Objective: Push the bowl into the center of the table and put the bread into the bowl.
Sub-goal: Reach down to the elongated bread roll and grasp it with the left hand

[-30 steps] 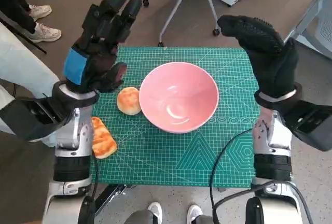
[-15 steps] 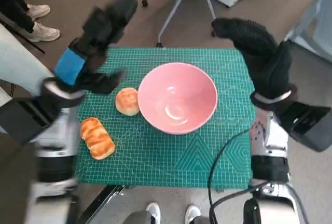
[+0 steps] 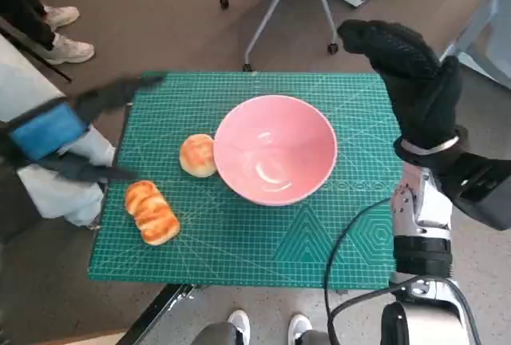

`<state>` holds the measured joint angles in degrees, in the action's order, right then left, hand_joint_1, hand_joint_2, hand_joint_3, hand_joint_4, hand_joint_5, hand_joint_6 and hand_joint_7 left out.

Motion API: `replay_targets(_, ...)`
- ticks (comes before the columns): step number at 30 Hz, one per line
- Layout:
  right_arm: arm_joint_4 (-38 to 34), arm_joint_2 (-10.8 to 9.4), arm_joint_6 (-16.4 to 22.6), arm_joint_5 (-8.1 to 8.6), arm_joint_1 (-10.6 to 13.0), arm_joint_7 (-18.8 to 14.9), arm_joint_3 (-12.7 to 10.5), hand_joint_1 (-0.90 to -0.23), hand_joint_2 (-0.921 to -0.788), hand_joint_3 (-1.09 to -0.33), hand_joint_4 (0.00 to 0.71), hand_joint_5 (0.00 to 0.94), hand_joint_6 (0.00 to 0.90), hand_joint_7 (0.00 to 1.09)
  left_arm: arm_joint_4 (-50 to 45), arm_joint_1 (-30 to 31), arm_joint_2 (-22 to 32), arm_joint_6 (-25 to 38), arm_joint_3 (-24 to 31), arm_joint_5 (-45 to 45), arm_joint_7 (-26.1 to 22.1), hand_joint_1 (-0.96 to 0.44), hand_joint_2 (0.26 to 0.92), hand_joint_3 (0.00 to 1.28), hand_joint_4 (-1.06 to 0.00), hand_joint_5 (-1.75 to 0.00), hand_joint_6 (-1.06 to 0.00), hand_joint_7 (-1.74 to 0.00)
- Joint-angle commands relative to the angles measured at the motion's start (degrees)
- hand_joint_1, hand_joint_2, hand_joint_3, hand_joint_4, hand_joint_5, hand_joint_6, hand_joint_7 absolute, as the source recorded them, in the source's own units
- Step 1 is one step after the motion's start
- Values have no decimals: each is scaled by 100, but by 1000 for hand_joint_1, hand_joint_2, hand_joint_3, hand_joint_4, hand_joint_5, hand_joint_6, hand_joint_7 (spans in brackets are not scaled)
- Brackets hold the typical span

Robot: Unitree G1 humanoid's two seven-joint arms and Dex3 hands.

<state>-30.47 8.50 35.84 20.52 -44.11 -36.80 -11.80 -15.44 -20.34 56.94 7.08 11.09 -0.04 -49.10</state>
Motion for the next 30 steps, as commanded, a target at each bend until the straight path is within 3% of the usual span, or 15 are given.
replay_targets(1,-99,-43,-56,58,78,71,-2,-701,-921,-644,162,2,12,604,-286,180,290,94,-206,120,-257,-27,679,72,-154,-2,-225,-91)
replay_targets(14,-186,-97,-57,117,20,6,11,-699,-921,-637,165,3,13,599,-380,433,493,109,-688,652,-362,11,676,64,-177,-4,-341,-40)
replay_targets(30,-258,-52,-92,251,-9,-117,9,-692,-921,-642,163,1,0,597,300,504,112,-667,-1204,1294,132,-40,673,42,-228,-9,-375,-15)
